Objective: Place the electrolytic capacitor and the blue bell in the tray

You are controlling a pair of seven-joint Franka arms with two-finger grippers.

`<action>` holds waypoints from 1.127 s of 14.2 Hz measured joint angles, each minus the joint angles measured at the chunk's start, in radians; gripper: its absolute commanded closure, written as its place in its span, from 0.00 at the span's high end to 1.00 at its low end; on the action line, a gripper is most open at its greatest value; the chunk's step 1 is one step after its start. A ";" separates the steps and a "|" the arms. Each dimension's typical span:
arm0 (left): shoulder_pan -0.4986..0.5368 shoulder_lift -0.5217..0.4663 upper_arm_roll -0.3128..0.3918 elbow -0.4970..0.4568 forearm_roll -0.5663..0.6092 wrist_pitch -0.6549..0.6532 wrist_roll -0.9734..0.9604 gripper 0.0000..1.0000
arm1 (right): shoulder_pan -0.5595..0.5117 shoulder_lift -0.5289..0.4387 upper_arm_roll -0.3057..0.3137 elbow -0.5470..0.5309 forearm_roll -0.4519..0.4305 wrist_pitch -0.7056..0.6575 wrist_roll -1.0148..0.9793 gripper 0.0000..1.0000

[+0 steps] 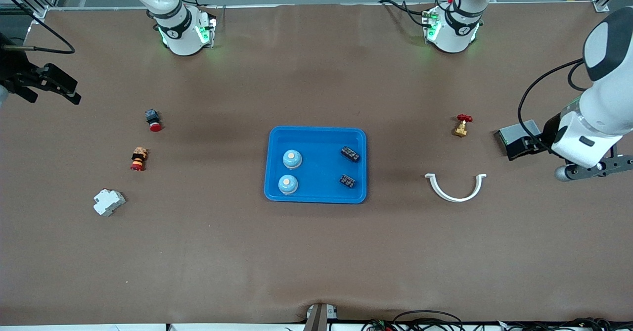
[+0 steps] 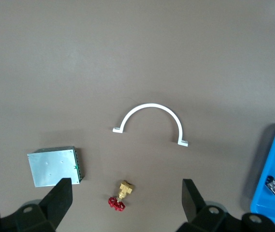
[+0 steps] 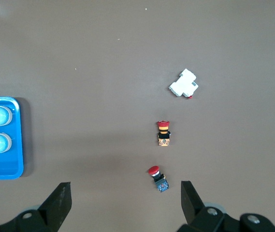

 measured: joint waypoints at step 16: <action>-0.556 -0.025 0.616 0.028 -0.132 -0.010 0.016 1.00 | -0.001 0.000 0.000 -0.001 0.042 -0.095 0.053 1.00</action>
